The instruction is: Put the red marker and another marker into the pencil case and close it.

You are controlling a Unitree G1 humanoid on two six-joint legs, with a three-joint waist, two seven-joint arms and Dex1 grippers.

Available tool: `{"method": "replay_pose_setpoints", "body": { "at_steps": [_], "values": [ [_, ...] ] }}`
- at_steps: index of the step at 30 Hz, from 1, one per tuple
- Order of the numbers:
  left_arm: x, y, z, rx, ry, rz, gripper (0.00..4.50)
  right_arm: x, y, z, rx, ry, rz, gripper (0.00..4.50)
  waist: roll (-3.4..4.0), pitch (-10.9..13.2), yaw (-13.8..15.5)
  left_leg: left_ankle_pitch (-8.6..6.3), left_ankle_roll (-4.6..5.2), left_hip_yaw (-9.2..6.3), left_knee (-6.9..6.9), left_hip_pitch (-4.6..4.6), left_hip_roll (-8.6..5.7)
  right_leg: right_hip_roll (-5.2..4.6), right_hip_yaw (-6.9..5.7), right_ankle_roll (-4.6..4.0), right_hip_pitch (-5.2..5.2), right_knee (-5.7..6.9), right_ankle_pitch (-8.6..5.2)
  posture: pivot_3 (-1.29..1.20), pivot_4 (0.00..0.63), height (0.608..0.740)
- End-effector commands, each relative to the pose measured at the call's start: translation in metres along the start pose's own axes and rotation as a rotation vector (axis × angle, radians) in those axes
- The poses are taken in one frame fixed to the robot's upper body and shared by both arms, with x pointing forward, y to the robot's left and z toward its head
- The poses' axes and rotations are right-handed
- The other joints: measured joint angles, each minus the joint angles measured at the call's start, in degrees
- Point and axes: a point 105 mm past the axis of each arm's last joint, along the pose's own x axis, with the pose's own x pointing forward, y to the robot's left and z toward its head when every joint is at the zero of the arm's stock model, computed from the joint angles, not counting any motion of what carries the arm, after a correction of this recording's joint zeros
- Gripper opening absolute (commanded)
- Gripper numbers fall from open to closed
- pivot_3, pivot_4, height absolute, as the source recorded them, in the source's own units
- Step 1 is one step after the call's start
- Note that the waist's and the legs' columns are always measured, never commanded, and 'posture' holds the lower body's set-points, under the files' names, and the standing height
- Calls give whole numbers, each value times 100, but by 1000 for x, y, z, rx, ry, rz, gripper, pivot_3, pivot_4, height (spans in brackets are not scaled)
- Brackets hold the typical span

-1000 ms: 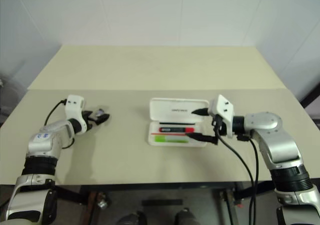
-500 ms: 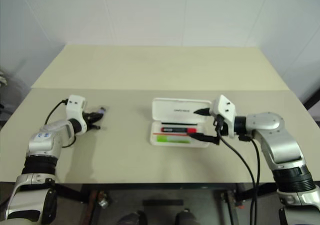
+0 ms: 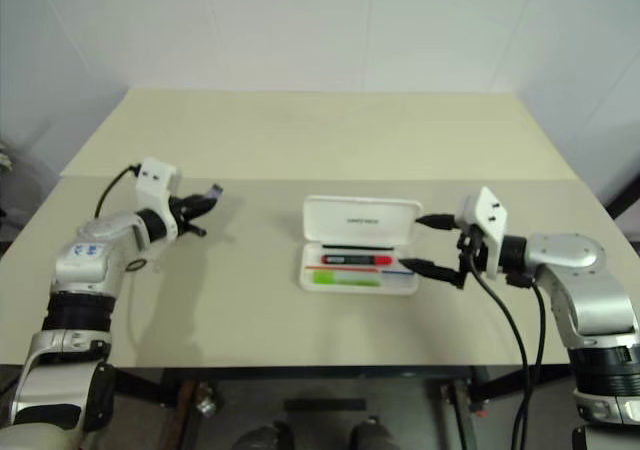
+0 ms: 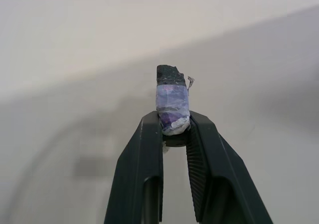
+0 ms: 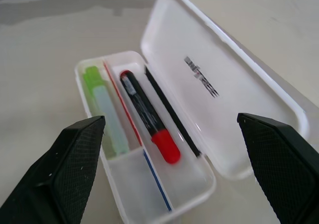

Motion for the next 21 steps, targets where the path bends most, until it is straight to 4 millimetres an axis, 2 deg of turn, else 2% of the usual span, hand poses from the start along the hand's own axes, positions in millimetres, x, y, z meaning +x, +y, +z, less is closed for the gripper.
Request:
{"method": "replay_pose_setpoints", "body": {
  "at_steps": [1, 4, 6, 10, 15, 21],
  "values": [
    [-5, -35, 52, 135, -157, -184, 313, -10, -6, 7, -32, -21, -44, 4500, 0, 0, -1, 0, -1, 1, 0, 1, 1, 0, -2, 0, 0, 0, 0, 0, 150, 740],
    [-9, -68, 78, 171, -240, -346, 313, -10, -4, 8, -29, -27, -55, 4500, 0, 0, -1, 2, -4, 7, 1, 3, 2, 3, -10, 0, -1, 3, 0, 0, 150, 740],
    [-12, -82, 86, 182, -252, -420, 313, -13, -5, 7, -29, -21, -67, 4500, 0, 0, 1, 2, -5, 3, 6, 2, 3, 5, -10, 0, 0, 5, 0, 0, 150, 740],
    [-18, -126, 100, 254, -296, -663, 313, -29, -1, -1, -9, -1, -85, 4500, 0, 0, 10, 3, -5, 2, 7, 2, 1, 6, -2, 1, 2, 6, 0, 0, 150, 740],
    [-19, -157, 94, 296, -272, -843, 313, -45, 4, -1, -41, -20, -103, 4500, 1, 0, 9, 2, -4, 3, 14, 3, 0, 8, 2, 5, 6, 3, 1, 0, 150, 740],
    [-16, -197, 75, 300, -223, -1040, 313, -66, 14, -15, -52, 52, -67, 4500, 0, 0, -3, 2, -3, 3, 18, 5, 0, 14, 30, 9, 9, 2, 0, 0, 150, 740]
  ]
}}
